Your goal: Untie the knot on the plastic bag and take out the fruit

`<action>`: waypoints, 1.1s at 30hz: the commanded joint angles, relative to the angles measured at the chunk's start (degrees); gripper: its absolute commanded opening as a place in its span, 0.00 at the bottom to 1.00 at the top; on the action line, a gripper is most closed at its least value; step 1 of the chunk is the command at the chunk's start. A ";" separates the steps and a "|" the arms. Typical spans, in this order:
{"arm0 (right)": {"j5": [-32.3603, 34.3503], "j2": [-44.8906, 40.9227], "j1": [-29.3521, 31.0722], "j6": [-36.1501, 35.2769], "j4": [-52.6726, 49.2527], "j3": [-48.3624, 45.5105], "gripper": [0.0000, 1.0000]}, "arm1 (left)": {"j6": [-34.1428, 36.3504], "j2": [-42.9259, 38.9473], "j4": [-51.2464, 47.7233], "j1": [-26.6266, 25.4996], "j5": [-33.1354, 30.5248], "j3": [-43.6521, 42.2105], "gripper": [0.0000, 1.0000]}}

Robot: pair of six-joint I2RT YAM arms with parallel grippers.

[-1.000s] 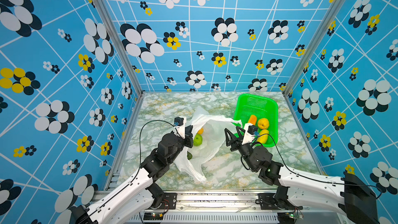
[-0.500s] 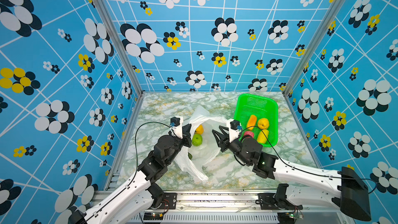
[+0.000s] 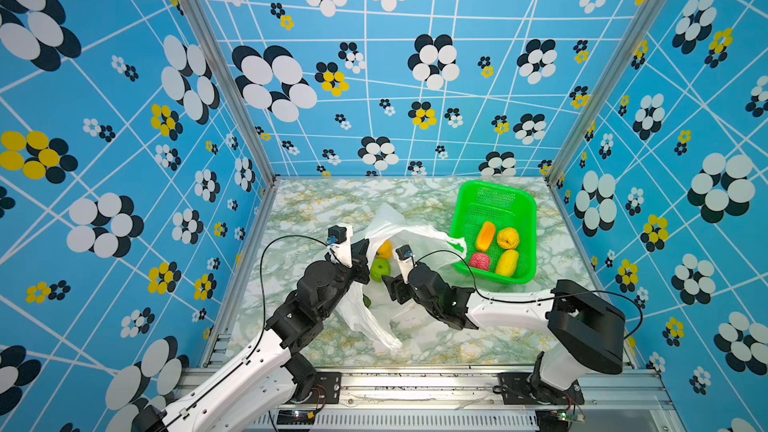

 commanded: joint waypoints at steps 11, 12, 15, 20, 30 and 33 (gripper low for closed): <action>-2.78 19.41 -5.26 0.67 -19.07 19.89 0.95 | -0.77 -1.20 1.03 0.49 -0.35 -0.68 0.00; -3.22 20.28 -5.33 0.53 -19.83 20.91 0.92 | -0.82 -1.02 0.98 0.53 -0.23 -0.64 0.00; -4.88 22.79 -5.45 0.46 -22.79 24.12 0.82 | -0.95 -1.04 0.84 0.52 -0.10 -0.60 0.00; -5.16 23.24 -5.42 0.07 -25.47 26.26 0.71 | -1.08 -1.59 0.86 0.49 0.21 -0.68 0.00; -2.95 11.88 -5.42 -3.44 -23.79 20.57 0.52 | -0.59 -0.91 0.91 0.50 0.52 -0.71 0.00; -2.80 5.82 -5.38 -4.90 -22.36 17.01 0.51 | -1.04 -0.92 1.00 0.60 -0.19 -0.78 0.00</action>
